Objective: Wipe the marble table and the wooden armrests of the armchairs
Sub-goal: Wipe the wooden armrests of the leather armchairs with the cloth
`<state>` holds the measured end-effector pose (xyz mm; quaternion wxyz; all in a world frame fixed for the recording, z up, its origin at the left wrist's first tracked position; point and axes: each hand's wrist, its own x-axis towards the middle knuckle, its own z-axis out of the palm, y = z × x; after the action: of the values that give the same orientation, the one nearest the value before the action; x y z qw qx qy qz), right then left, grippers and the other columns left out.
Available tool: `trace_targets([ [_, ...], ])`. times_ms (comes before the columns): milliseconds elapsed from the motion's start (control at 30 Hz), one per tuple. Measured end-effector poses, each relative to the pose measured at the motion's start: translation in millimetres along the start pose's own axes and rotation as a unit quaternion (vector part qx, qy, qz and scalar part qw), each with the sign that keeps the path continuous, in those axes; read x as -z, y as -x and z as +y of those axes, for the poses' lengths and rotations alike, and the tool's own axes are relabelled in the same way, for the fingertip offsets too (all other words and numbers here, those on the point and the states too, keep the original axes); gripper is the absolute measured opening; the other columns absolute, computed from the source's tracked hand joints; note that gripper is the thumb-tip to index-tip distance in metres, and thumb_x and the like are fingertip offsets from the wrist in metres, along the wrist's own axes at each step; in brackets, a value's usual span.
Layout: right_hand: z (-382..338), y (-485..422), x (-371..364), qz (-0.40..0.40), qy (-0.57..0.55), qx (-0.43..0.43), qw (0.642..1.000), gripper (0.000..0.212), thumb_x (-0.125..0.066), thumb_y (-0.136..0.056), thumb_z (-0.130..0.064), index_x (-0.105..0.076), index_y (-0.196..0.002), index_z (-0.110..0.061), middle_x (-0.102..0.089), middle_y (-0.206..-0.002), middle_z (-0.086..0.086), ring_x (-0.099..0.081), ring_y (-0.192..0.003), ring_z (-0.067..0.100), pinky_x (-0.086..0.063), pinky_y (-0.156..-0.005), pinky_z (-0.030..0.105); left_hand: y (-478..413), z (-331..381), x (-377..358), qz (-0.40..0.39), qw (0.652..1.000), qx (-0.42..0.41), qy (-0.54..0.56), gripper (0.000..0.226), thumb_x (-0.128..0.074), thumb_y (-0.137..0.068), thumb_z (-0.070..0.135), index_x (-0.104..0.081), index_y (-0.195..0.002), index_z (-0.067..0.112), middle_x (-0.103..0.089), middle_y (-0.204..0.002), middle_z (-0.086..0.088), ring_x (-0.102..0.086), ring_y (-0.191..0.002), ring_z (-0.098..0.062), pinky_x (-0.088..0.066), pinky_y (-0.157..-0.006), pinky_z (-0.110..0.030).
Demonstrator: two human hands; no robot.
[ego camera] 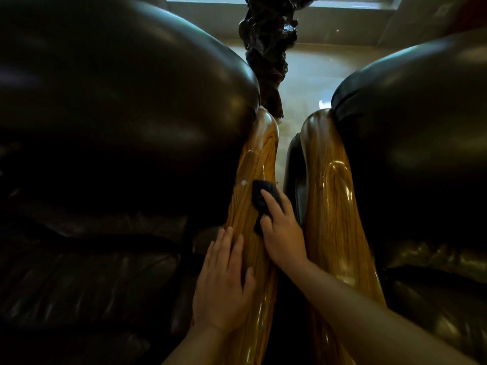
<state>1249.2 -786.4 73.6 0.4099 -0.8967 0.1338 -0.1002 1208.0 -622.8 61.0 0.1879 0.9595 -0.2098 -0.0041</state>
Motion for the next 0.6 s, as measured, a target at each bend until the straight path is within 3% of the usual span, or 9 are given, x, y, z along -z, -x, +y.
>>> trace_targets([
  [100, -2, -42, 0, -0.021, 0.04, -0.048, 0.998, 0.06, -0.031, -0.095, -0.049, -0.015, -0.153, -0.042, -0.011, -0.163, -0.001, -0.041, -0.133, 0.03, -0.045, -0.099, 0.042, 0, -1, -3, -0.001, 1.0, -0.001, 0.002, 0.063, -0.033, -0.095, 0.047, -0.019, -0.153, 0.024, -0.013, -0.165, 0.0, -0.002, -0.152, -0.013, -0.02, -0.12, -0.042],
  [267, -11, -109, 7, -0.053, 0.045, -0.125, 0.99, 0.064, -0.036, -0.098, -0.045, -0.01, -0.155, -0.039, -0.017, -0.161, 0.005, -0.046, -0.125, 0.035, -0.039, -0.079, 0.036, 0, -4, -7, 0.005, 1.0, -0.002, 0.006, 0.064, -0.033, -0.096, 0.047, -0.018, -0.154, 0.025, -0.015, -0.165, 0.001, -0.005, -0.152, -0.013, -0.02, -0.119, -0.043],
  [367, -11, -68, 7, -0.047, 0.054, -0.048, 0.996, 0.055, -0.036, -0.099, -0.043, -0.02, -0.152, -0.045, -0.007, -0.164, 0.0, -0.04, -0.134, 0.033, -0.045, -0.094, 0.04, -1, -3, -4, 0.002, 1.0, -0.007, 0.006, 0.064, -0.035, -0.095, 0.044, -0.021, -0.154, 0.022, -0.015, -0.165, -0.001, -0.005, -0.152, -0.014, -0.022, -0.119, -0.044],
  [467, -7, -1, 7, -0.043, 0.093, 0.047, 0.994, 0.055, -0.034, -0.094, -0.046, -0.026, -0.148, -0.047, 0.003, -0.165, -0.006, -0.032, -0.14, 0.029, -0.042, -0.107, 0.044, -1, -1, -1, 0.0, 1.0, -0.007, 0.008, 0.064, -0.037, -0.094, 0.044, -0.023, -0.153, 0.022, -0.017, -0.164, -0.003, -0.006, -0.152, -0.014, -0.026, -0.118, -0.044],
  [600, -8, 2, 3, -0.023, 0.129, 0.043, 0.99, 0.056, -0.035, -0.093, -0.048, -0.028, -0.148, -0.043, -0.001, -0.165, -0.003, -0.032, -0.138, 0.032, -0.042, -0.106, 0.044, 2, -1, -1, 0.009, 1.0, -0.009, 0.014, 0.064, -0.037, -0.095, 0.043, -0.016, -0.153, 0.025, -0.017, -0.164, -0.001, -0.008, -0.151, -0.013, -0.022, -0.117, -0.044],
])
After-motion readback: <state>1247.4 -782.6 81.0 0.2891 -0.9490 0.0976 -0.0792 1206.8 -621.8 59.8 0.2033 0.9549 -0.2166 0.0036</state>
